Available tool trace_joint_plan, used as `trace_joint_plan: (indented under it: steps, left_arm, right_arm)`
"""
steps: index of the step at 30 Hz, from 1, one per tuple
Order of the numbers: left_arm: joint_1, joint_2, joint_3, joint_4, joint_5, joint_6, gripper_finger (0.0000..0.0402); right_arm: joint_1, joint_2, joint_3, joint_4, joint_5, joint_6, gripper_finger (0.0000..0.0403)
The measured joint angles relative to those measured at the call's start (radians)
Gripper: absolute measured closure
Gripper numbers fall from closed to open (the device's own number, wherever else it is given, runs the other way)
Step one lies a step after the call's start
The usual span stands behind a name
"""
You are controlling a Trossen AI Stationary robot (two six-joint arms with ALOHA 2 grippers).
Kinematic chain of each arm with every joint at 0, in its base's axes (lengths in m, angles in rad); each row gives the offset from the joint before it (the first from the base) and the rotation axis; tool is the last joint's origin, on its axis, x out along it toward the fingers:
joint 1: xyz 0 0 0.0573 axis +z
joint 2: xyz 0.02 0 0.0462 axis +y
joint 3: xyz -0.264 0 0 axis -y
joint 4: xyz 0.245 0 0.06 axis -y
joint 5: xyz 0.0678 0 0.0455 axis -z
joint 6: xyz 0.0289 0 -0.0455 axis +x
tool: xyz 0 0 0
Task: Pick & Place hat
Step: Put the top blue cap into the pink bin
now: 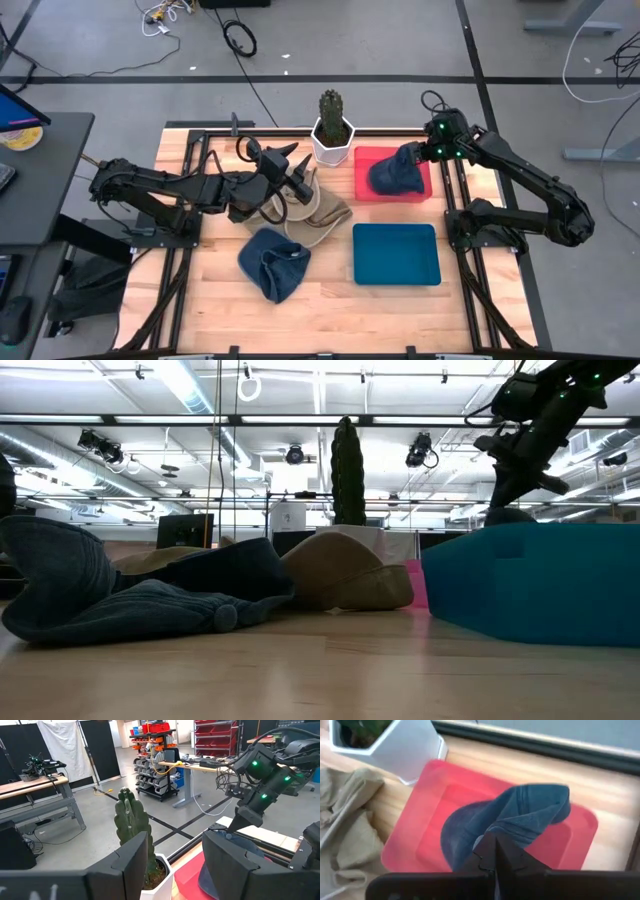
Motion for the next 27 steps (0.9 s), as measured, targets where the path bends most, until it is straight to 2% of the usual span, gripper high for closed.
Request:
trace_joint_plan:
  steps: [5,11,20,27]
  left_arm:
    - [0.0,0.0,0.0,0.0,0.0,0.0,0.0209]
    - [0.0,0.0,0.0,0.0,0.0,-0.001,0.0209]
    - [0.0,0.0,0.0,0.0,0.0,-0.001,0.0209]
    - [0.005,0.0,0.0,0.0,0.001,0.0,0.0209]
  right_arm:
    - [0.001,0.0,0.0,0.026,-0.033,-0.001,0.0403]
    - [0.018,-0.001,-0.033,0.032,-0.026,-0.026,0.0403]
    - [0.042,-0.002,-0.178,0.092,-0.034,0.044,0.0403]
    - [0.044,-0.024,-0.17,0.095,-0.063,0.114,0.0403]
